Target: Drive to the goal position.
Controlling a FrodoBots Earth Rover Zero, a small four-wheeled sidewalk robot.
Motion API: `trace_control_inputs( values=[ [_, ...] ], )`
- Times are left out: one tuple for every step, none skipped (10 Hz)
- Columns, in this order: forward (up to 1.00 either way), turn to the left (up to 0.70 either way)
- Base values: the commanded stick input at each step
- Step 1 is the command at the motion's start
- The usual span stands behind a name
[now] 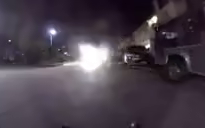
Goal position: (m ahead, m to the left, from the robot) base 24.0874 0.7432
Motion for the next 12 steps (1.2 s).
trace_control_inputs(
  values=[
    [0.85,0.0],
    [0.85,0.0],
    [0.85,0.0],
    [0.85,0.0],
    [0.85,0.0],
    [0.85,0.0],
    [0.85,0.0],
    [0.85,0.0],
    [0.85,0.0],
    [0.85,0.0],
    [0.85,0.0],
    [0.85,0.0]
  ],
)
